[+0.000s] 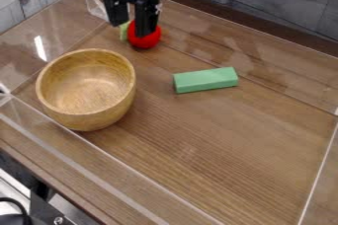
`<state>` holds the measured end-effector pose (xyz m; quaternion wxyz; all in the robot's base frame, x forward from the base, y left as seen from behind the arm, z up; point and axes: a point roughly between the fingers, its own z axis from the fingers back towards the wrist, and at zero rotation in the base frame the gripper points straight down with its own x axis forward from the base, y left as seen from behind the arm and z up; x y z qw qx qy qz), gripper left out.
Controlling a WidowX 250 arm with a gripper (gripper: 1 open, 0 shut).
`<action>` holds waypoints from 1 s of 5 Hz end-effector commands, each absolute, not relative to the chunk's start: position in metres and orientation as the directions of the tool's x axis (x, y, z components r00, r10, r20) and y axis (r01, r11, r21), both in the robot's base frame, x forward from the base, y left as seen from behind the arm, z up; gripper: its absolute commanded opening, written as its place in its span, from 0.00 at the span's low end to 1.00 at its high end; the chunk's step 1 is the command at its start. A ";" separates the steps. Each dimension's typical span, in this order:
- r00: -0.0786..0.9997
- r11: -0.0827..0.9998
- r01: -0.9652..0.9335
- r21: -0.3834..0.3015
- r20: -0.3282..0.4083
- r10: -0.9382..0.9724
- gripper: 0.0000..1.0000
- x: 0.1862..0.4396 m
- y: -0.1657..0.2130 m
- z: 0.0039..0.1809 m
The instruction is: Move the red fruit to the right
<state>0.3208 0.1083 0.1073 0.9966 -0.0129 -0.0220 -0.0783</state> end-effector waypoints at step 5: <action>0.972 0.993 0.115 0.028 0.201 -0.118 1.00 0.364 0.132 0.111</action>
